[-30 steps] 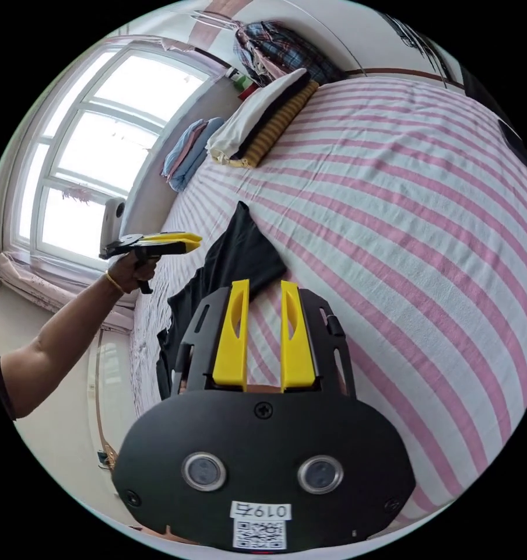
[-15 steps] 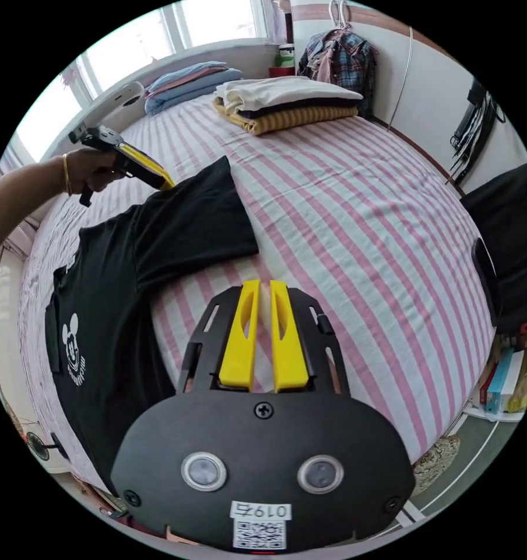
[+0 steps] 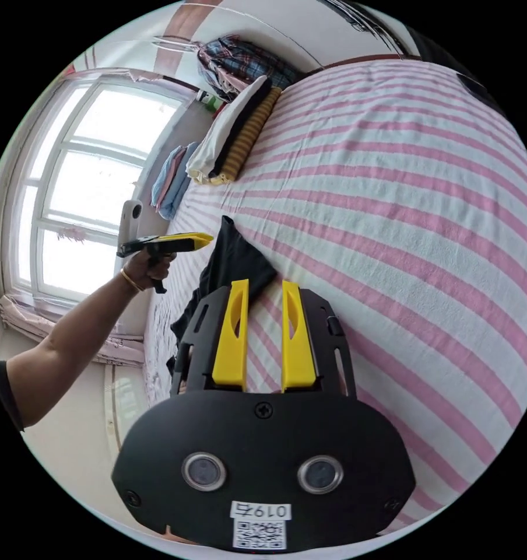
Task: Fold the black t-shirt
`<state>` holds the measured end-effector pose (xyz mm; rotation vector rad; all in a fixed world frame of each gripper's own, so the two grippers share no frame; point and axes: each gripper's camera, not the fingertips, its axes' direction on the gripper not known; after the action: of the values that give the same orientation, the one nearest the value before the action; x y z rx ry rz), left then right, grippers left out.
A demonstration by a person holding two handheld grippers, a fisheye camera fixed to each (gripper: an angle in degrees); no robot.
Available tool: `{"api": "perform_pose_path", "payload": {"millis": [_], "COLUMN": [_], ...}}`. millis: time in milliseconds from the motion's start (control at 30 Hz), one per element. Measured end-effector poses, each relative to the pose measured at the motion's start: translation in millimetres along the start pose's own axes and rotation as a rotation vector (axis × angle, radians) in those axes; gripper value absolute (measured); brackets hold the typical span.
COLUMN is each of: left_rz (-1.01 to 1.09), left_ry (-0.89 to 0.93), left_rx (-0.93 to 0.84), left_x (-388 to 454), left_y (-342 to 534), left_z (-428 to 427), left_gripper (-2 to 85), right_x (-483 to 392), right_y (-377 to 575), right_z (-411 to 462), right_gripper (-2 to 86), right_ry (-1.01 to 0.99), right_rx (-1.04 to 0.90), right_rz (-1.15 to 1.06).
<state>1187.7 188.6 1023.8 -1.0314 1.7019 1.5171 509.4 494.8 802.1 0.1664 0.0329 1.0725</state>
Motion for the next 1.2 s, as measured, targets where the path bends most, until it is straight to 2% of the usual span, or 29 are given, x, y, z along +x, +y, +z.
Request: {"api": "perform_pose_path", "payload": {"millis": [233,633,833,1200], "left_rz": [0.004,0.02,0.063,0.035], "left_ry": [0.09,0.054,0.073,0.163], "left_rx": [-0.031,-0.032,-0.113,-0.025], "left_x": [-32.3,-71.3,-81.2,-111.2], "left_y": [-31.1,-52.4,-67.1,-38.0], "left_z": [-7.9,-39.9,-22.2,-10.8], "left_gripper": [6.6,7.1,8.3,1.9], "right_x": [44.2,66.9,70.6,45.3], "right_y": [12.5,17.9,15.6,12.4], "right_z": [22.8,38.9,45.0,43.1], "right_gripper": [8.0,6.4,5.7,0.7], "right_ry": [-0.154,-0.23,-0.3,-0.309], "right_rx": [0.042,0.018,0.001,0.026], "right_rz": [0.15,0.144,0.172,0.177]}}
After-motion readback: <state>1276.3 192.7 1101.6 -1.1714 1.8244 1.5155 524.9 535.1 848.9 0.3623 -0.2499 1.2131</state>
